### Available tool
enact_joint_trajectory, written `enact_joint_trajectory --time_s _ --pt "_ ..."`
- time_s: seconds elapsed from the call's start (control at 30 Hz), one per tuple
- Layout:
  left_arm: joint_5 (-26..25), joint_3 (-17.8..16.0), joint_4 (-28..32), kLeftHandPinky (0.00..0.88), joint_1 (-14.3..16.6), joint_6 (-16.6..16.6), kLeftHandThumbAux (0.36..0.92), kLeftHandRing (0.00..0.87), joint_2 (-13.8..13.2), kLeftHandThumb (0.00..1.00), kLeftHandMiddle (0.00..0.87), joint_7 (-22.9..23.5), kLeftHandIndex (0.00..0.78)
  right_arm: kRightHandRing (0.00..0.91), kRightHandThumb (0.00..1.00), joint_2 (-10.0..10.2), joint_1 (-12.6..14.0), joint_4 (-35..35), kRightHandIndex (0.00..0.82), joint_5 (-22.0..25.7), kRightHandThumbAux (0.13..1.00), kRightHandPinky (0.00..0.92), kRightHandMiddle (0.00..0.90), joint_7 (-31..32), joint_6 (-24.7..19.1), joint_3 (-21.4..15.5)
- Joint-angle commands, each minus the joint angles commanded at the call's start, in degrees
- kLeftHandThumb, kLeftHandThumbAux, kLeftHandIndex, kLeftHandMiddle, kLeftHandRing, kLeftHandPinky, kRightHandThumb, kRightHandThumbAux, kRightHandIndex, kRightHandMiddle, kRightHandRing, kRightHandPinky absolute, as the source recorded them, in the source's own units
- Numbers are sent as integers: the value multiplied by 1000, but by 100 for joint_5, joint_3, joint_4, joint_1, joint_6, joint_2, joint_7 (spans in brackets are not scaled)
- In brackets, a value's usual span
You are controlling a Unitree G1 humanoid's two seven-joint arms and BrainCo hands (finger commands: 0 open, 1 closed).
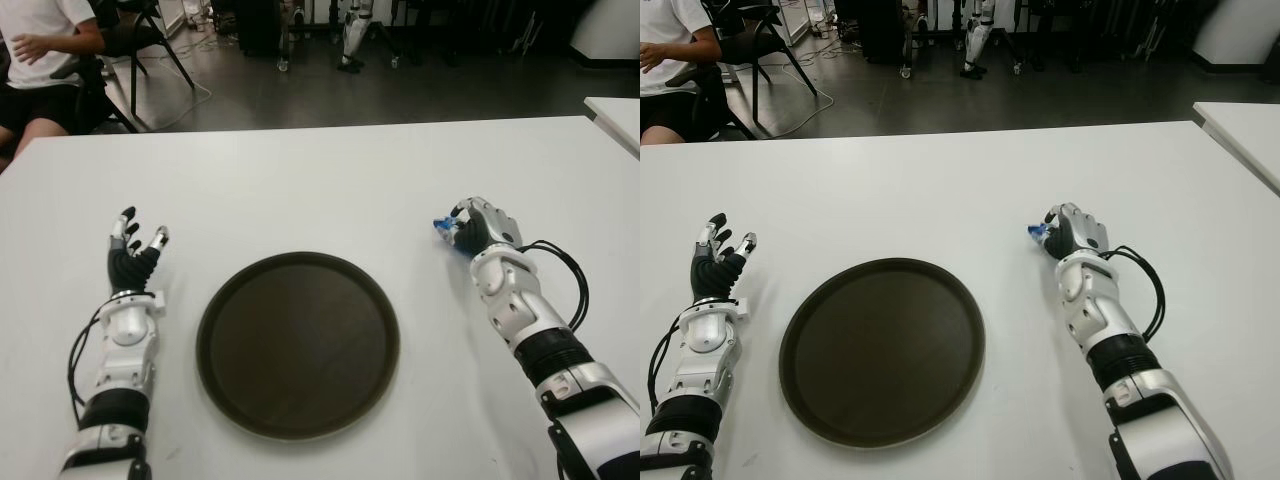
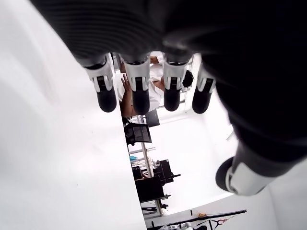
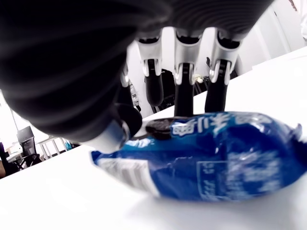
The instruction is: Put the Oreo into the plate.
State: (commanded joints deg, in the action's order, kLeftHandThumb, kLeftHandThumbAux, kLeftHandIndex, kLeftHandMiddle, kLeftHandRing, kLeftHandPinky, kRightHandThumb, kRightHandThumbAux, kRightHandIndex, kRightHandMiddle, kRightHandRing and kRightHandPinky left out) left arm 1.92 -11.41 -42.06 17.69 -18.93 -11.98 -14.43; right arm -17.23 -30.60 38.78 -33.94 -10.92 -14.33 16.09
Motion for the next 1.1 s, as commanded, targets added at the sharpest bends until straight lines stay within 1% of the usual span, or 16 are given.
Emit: enact_joint_trajectory --time_s 0.13,0.57,0.67,0.83,1.0,1.1 --pt "2 2 -14 23 4 -5 653 61 -6 260 91 -3 61 774 702 -12 -20 65 438 28 721 769 772 -9 45 -9" --pt "-18 -13 30 23 -3 35 650 56 14 256 86 -16 58 754 700 -34 -94 289 437 38 723 748 751 -105 178 -10" --pt "-15 -12 32 26 -3 43 651 59 13 256 89 -20 58 754 699 -37 -102 295 437 48 723 746 752 -88 174 -20" --pt "-30 -10 63 18 -15 73 648 56 14 261 89 13 59 759 699 -43 -72 125 437 14 721 754 756 -43 5 -17" --pt "-63 -22 66 16 -11 92 645 55 20 276 89 40 61 764 700 -51 -18 67 437 -63 720 759 760 -295 63 -2" --pt "-74 -25 61 17 -11 92 642 58 20 281 92 50 62 744 698 -63 -5 67 435 -102 721 738 740 -397 107 16"
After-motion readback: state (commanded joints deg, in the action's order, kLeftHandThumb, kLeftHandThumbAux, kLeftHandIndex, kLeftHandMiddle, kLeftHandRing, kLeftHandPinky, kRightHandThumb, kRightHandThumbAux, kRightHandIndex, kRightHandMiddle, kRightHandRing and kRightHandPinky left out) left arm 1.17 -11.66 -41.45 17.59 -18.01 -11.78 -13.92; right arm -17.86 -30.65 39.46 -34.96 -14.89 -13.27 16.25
